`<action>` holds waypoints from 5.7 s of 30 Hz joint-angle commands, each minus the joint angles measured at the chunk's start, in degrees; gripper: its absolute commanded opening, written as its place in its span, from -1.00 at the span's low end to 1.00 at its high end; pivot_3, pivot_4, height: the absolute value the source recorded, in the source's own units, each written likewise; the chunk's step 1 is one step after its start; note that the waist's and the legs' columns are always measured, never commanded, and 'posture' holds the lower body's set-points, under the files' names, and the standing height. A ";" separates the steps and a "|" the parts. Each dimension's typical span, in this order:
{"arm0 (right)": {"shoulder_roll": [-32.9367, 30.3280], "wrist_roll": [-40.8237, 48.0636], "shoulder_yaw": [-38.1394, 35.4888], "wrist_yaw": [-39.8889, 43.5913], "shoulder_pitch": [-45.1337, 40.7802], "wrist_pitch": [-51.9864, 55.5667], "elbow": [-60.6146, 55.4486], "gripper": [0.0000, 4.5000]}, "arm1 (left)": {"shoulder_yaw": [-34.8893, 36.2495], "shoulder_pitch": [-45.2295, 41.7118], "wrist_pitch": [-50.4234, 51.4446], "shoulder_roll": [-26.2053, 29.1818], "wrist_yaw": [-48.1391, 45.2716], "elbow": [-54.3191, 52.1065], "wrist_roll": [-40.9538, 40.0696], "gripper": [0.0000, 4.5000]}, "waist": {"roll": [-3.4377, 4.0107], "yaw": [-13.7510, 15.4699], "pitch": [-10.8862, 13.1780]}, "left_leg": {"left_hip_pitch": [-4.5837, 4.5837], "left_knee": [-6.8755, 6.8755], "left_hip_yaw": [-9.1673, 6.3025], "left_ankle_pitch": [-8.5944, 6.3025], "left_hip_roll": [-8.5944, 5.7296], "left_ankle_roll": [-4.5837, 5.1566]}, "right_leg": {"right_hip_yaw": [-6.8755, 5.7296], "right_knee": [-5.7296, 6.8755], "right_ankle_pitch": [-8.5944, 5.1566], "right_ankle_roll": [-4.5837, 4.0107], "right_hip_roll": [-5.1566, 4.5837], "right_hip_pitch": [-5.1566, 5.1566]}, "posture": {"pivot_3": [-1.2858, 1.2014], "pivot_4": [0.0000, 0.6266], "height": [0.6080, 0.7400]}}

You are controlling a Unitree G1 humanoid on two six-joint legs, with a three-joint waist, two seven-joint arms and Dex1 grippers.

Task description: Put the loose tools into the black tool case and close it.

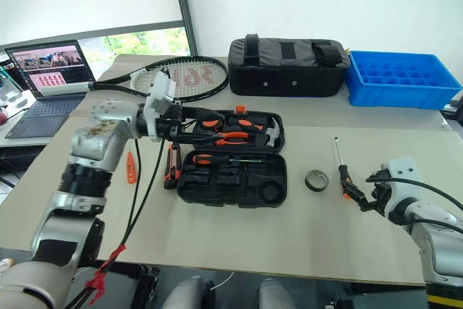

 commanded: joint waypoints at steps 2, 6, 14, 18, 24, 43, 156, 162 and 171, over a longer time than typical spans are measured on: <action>-1.08 -0.91 1.32 0.60 -0.28 1.38 1.28 0.77 | -0.77 0.56 6.29 6.29 -4.12 -9.31 -3.26 1.00 | -0.01 -0.06 0.00 | 0.02 0.01 -0.01 0.00 0.00 0.00 | 0.00 0.00 -0.01 0.02 0.00 0.01 | 0.03 -0.52 0.49; -1.12 -1.46 2.02 0.44 -0.53 1.45 1.83 0.25 | -1.72 1.15 7.23 9.80 -5.51 -12.35 -3.21 1.00 | -0.01 0.07 0.01 | 0.01 0.02 -0.01 0.00 -0.01 0.00 | 0.00 -0.02 -0.02 0.03 -0.01 0.02 | 0.03 -0.52 0.49; 0.43 -2.57 1.07 -1.96 -2.65 -1.92 2.40 -0.61 | -0.47 2.91 8.70 12.91 -4.64 -16.69 -4.43 1.00 | -0.05 0.01 0.03 | 0.01 0.02 -0.01 0.00 0.01 0.00 | 0.00 -0.06 -0.05 0.08 0.00 0.02 | 0.03 -0.52 0.49; 0.57 -3.42 1.14 -1.94 -6.03 -6.82 3.57 -0.61 | 1.86 5.54 9.60 15.66 -3.02 -17.80 -5.30 1.00 | -0.04 -0.56 0.14 | 0.01 0.01 -0.01 0.00 0.02 0.00 | 0.03 -0.02 -0.06 0.08 0.01 -0.02 | 0.03 -0.52 0.49; -0.44 -3.88 7.50 6.34 -13.93 -15.32 4.33 -0.61 | 8.00 12.72 12.37 20.65 0.71 -20.38 -7.15 1.00 | 0.00 -1.62 0.28 | 0.10 -0.03 -0.02 0.00 0.07 0.00 | 0.04 0.04 -0.08 0.11 0.04 0.00 | 0.03 -0.52 0.49; 5.92 -16.38 35.07 44.31 -45.14 -49.85 41.11 -0.61 | 37.42 45.66 23.09 25.33 16.46 -40.34 -16.73 1.00 | -0.28 -1.35 0.52 | 0.35 -0.19 0.03 -0.02 0.30 0.01 | -0.20 0.03 0.05 -0.26 -0.13 0.01 | 0.03 -0.52 0.49; -15.57 20.75 16.50 59.78 -29.25 -39.79 32.08 1.00 | 24.01 31.96 25.06 -12.09 76.74 -10.55 6.81 0.68 | -0.25 -0.21 0.40 | 0.60 -0.65 0.03 0.05 0.10 -0.11 | -0.61 -0.10 0.13 -0.47 -0.38 0.16 | 0.03 -0.52 0.49; -16.20 21.68 17.95 59.78 -29.30 -40.73 32.89 1.00 | 24.58 31.89 25.05 -12.59 77.87 -11.02 7.24 -0.26 | -0.25 0.23 0.40 | 0.58 -0.63 0.03 0.05 0.09 -0.11 | -0.62 -0.12 0.13 -0.46 -0.41 0.16 | 0.03 -0.52 0.49; -16.28 22.62 17.26 59.78 -28.14 -40.98 32.48 1.00 | 23.81 29.80 11.80 -9.89 65.51 -13.45 3.33 -0.78 | -0.24 0.36 0.39 | 0.51 -0.65 0.02 0.12 0.09 -0.23 | -0.70 -0.18 0.14 -0.44 -0.42 0.14 | 0.03 -0.52 0.49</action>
